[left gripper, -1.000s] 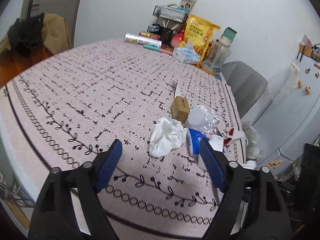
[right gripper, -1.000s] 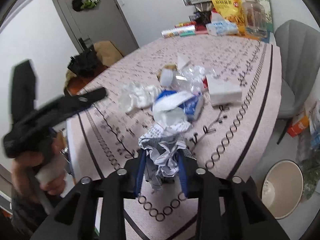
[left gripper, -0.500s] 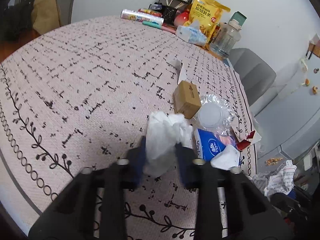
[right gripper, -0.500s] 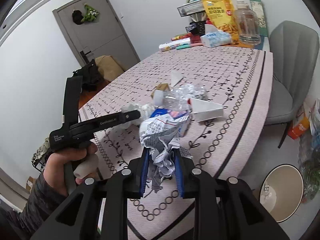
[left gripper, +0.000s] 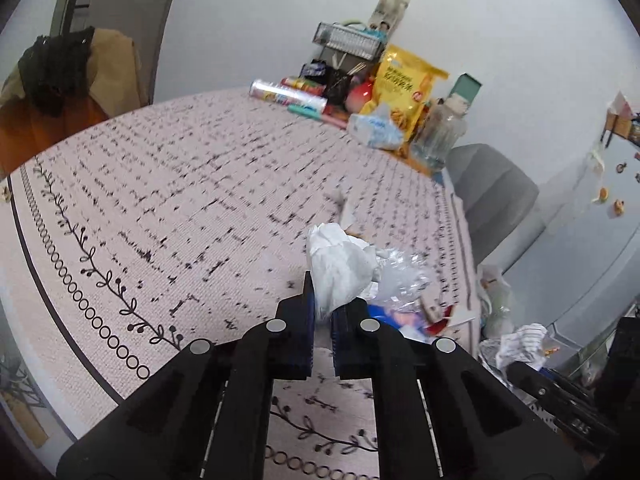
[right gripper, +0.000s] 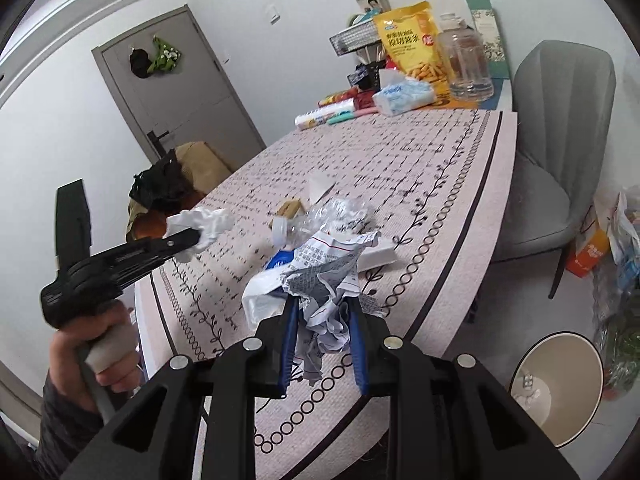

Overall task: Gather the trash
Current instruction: 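Carry both items over the beige bin and open both tools to drop them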

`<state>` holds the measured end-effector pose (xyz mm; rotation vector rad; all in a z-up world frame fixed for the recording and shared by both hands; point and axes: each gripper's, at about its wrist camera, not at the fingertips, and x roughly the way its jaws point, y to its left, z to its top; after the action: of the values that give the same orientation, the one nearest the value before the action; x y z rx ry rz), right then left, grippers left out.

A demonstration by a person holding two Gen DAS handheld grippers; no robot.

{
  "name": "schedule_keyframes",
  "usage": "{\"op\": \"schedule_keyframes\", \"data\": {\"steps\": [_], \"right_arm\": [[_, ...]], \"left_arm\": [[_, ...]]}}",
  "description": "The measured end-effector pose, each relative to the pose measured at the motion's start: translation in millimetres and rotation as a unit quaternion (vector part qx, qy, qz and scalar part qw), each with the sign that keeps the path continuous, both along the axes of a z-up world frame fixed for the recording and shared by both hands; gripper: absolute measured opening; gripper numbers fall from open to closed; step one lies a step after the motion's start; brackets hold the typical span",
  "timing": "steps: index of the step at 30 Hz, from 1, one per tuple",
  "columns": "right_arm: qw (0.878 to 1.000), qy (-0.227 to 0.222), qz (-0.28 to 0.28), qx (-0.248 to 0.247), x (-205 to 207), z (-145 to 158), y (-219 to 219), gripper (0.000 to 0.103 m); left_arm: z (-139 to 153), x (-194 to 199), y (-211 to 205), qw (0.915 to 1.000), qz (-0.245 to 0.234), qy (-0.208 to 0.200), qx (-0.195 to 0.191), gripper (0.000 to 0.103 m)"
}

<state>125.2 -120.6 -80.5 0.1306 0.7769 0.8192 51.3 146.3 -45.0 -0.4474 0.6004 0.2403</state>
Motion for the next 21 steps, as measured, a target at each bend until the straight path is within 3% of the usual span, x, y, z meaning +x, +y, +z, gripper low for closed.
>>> {"op": "schedule_keyframes", "data": {"steps": [9,21], "right_arm": [[0.999,-0.011,-0.039,0.007,8.0,6.0,-34.1,0.024],[0.994,-0.006,-0.107,0.016,22.3,-1.6,-98.5,0.024]], "left_arm": [[29.8,18.6,-53.6,0.9978,-0.056,-0.024,0.027,0.007],[28.3,65.0,-138.2,0.9891,-0.145,-0.011,0.024,0.007]]}}
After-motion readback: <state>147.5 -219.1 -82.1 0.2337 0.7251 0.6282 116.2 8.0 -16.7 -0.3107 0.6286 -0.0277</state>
